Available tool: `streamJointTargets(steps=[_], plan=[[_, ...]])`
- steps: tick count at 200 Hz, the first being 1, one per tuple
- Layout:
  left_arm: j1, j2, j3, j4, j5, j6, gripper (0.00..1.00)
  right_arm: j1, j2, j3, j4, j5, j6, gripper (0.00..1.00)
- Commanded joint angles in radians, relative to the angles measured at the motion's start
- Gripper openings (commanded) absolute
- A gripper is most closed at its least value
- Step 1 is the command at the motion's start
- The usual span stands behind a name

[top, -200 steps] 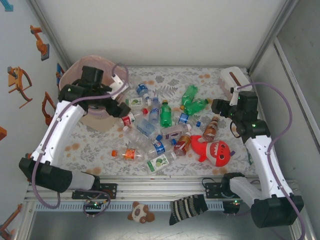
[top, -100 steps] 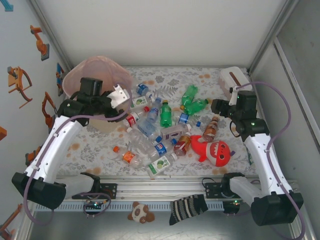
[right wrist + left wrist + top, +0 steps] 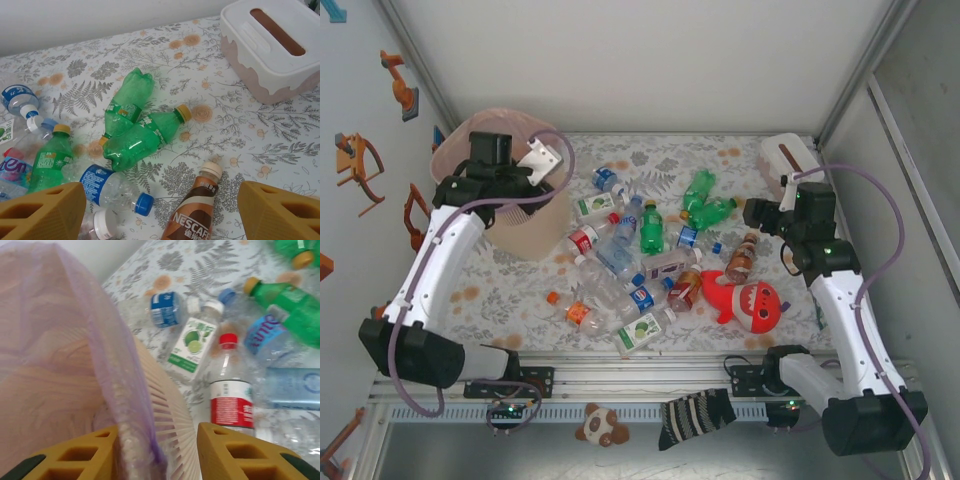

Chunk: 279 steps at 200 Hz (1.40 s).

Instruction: Put the plastic bottles in the bin

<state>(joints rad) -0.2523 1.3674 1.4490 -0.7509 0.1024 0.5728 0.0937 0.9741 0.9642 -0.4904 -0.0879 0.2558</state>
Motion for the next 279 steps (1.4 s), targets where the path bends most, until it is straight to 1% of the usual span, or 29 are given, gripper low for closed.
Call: streamJointTargets(steps=[1,66,82,139,170,204,228,240,260,279], plan=[[0.042,0.091,0.042,-0.011,-0.084,-0.049,0.39,0.009,-0.013,0.028,-0.001,0.005,0.013,0.78],[0.087,0.267,0.188,-0.003,-0.169,-0.125,0.39,0.009,-0.021,0.024,0.000,0.017,0.017,0.79],[0.095,0.286,0.221,-0.022,-0.176,-0.143,0.42,0.009,-0.027,0.022,-0.005,0.020,0.015,0.78],[0.096,0.171,0.231,-0.019,0.011,-0.153,0.65,0.011,-0.033,0.031,-0.014,0.022,0.013,0.78],[0.096,0.104,0.239,-0.026,0.079,-0.151,0.68,0.011,-0.028,0.042,-0.021,0.015,-0.007,0.78],[0.088,0.043,0.229,-0.061,0.201,-0.110,0.69,0.011,-0.023,0.064,-0.041,0.005,-0.057,0.79],[0.057,-0.016,0.188,-0.086,0.269,-0.047,0.69,0.011,-0.017,0.074,-0.048,-0.018,-0.089,0.79],[0.026,-0.039,0.170,-0.111,0.278,-0.014,0.69,0.012,-0.011,0.079,-0.051,-0.023,-0.097,0.79],[-0.056,-0.071,0.135,-0.135,0.225,0.009,0.69,0.010,-0.002,0.084,-0.051,-0.024,-0.100,0.79],[-0.132,-0.095,0.113,-0.152,0.186,-0.040,0.67,0.012,0.003,0.082,-0.043,-0.029,-0.094,0.79]])
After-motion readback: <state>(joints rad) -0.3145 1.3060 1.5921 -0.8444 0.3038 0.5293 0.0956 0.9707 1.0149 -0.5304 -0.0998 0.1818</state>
